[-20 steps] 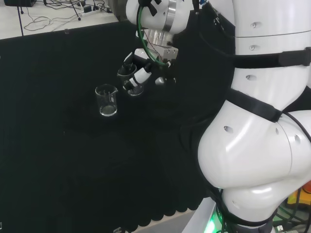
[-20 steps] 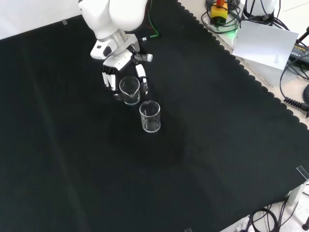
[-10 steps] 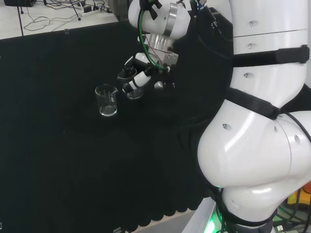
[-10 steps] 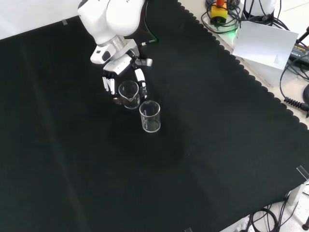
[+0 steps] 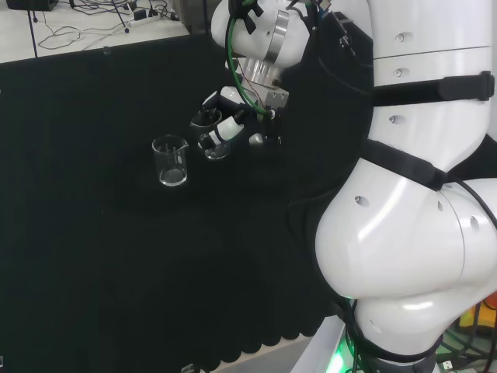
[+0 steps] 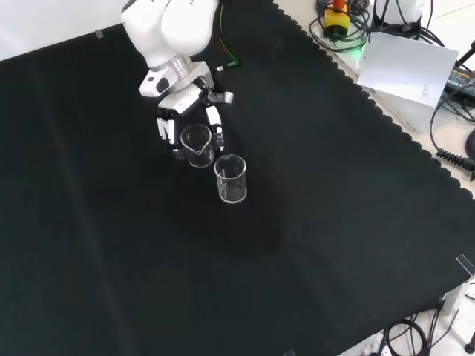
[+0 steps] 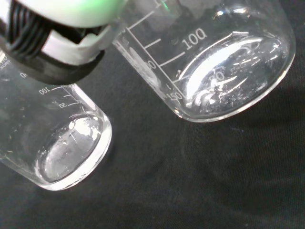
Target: Place the beaker back on the table.
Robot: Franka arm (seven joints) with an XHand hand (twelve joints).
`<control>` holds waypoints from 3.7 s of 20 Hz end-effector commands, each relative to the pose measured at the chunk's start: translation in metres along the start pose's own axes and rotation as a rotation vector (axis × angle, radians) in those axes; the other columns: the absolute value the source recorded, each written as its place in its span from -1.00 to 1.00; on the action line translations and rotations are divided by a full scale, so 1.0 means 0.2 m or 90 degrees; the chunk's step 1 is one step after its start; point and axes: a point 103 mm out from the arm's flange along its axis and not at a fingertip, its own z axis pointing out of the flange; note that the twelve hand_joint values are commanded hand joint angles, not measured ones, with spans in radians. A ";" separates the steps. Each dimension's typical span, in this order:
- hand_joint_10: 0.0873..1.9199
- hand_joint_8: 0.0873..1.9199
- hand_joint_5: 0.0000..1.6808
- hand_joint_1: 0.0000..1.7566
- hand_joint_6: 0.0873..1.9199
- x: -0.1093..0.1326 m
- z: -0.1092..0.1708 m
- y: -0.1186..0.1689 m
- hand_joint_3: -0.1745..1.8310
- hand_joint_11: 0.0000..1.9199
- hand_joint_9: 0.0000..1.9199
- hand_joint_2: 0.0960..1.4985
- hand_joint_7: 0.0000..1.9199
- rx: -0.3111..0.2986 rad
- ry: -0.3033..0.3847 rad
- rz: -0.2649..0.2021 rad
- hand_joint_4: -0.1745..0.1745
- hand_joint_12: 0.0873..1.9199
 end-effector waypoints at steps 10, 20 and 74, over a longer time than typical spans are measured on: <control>-1.00 -1.00 0.46 0.26 -0.35 -0.06 0.02 -0.02 -0.35 0.13 0.58 -0.04 0.71 -0.003 0.008 0.005 1.00 -0.10; -1.00 -1.00 0.46 0.26 -0.35 -0.05 0.05 0.01 -0.36 0.13 0.58 -0.03 0.70 0.002 0.000 0.006 1.00 -0.10; -1.00 -1.00 -0.49 -0.05 -0.89 0.06 -0.36 -0.28 -0.32 -1.00 -0.34 -0.21 -0.44 -0.065 -0.049 0.046 -0.15 0.40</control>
